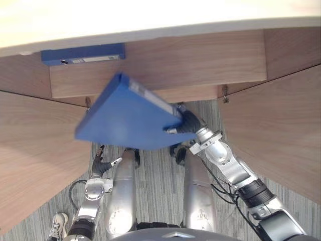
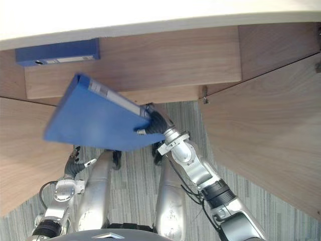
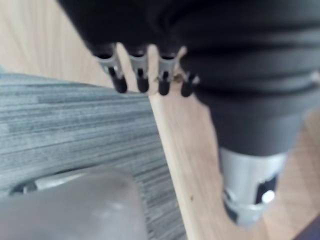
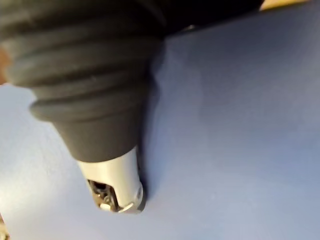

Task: Walk over to the cabinet, pick up the folder, carry it to the office cabinet, place the folder inside the office cabinet, then close the office cabinet door

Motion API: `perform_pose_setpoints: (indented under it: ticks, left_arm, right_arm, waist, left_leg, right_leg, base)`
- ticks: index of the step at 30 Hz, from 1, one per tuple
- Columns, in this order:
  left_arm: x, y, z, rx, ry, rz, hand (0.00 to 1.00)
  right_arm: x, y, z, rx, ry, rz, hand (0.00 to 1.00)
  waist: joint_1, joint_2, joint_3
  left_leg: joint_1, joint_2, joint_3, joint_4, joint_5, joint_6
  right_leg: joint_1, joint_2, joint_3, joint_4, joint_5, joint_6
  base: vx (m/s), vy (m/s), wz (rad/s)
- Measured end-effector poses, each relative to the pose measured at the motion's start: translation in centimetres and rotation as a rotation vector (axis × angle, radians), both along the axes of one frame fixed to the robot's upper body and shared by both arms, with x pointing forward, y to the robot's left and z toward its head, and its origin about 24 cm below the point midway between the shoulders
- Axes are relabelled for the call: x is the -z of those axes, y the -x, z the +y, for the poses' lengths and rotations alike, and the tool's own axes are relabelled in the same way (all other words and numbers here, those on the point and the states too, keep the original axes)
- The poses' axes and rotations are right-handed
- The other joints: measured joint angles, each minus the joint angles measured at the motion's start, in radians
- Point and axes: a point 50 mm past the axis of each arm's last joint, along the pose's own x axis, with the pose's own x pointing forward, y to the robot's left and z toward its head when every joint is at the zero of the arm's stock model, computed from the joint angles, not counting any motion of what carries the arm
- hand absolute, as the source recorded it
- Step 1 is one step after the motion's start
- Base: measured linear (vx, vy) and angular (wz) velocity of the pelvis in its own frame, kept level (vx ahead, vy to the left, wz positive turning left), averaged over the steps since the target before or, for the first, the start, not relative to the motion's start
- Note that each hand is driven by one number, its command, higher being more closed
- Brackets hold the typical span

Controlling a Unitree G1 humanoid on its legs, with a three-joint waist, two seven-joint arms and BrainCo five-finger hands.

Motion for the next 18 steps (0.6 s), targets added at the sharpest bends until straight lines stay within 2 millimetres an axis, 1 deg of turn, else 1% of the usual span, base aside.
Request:
perform_pose_setpoints:
  ticks: [2,4,8,13,15,18]
  left_arm:
    - [-0.5,-0.3,-0.6,-0.016,0.045,-0.031,0.0]
    - [-0.4,-0.3,-0.9,-0.023,0.066,-0.034,0.0]
    - [-1.8,-0.9,-1.0,-0.01,0.071,-0.097,0.0]
    - [-2.4,-1.1,-0.6,-0.03,0.086,-0.13,0.0]
    - [-3.1,-1.3,-0.5,-0.032,0.087,-0.16,0.0]
    - [-3.8,-1.5,-0.5,-0.043,0.103,-0.196,0.0]
  right_arm:
    - [-1.8,0.0,-0.6,-0.002,-0.148,-0.024,1.0]
    - [-2.6,-0.2,-1.1,0.0,-0.215,-0.032,1.0]
    - [-3.5,-0.5,-1.9,-0.002,-0.31,-0.033,1.0]
    - [-4.5,-0.9,-2.9,-0.02,-0.479,-0.019,1.0]
    - [-5.4,-1.3,-3.4,-0.044,-0.625,-0.016,1.0]
    - [-6.4,-2.5,-3.9,-0.046,-0.776,-0.019,1.0]
  waist:
    - [0.01,0.0,0.0]
    - [0.017,0.0,0.0]
    - [0.023,0.0,0.0]
    - [0.024,0.0,0.0]
    - [0.024,0.0,0.0]
    - [0.023,0.0,0.0]
  left_leg:
    - [-0.034,0.001,0.0,0.015,-0.006,-0.005]
    - [-0.043,0.003,-0.002,0.028,-0.012,-0.005]
    - [-0.069,0.003,-0.004,0.041,-0.014,-0.007]
    - [-0.091,0.004,-0.016,0.044,-0.015,-0.009]
    - [-0.098,0.004,-0.018,0.046,-0.015,-0.01]
    - [-0.105,0.004,-0.023,0.047,-0.014,-0.012]
  right_leg:
    - [-0.037,-0.008,-0.003,0.028,-0.015,-0.003]
    - [-0.049,-0.012,-0.005,0.051,-0.025,-0.011]
    - [-0.07,-0.027,-0.022,0.088,-0.05,-0.016]
    - [-0.091,-0.028,-0.03,0.1,-0.06,-0.018]
    - [-0.1,-0.028,-0.03,0.106,-0.062,-0.019]
    - [-0.104,-0.028,-0.033,0.107,-0.063,-0.02]
  base:
    - [0.01,-0.002,0.08]
    - [0.03,0.0,0.12]
    - [0.02,-0.008,0.17]
    - [-0.01,-0.011,0.05]
    - [0.0,0.0,0.0]
    - [-0.01,-0.003,0.01]
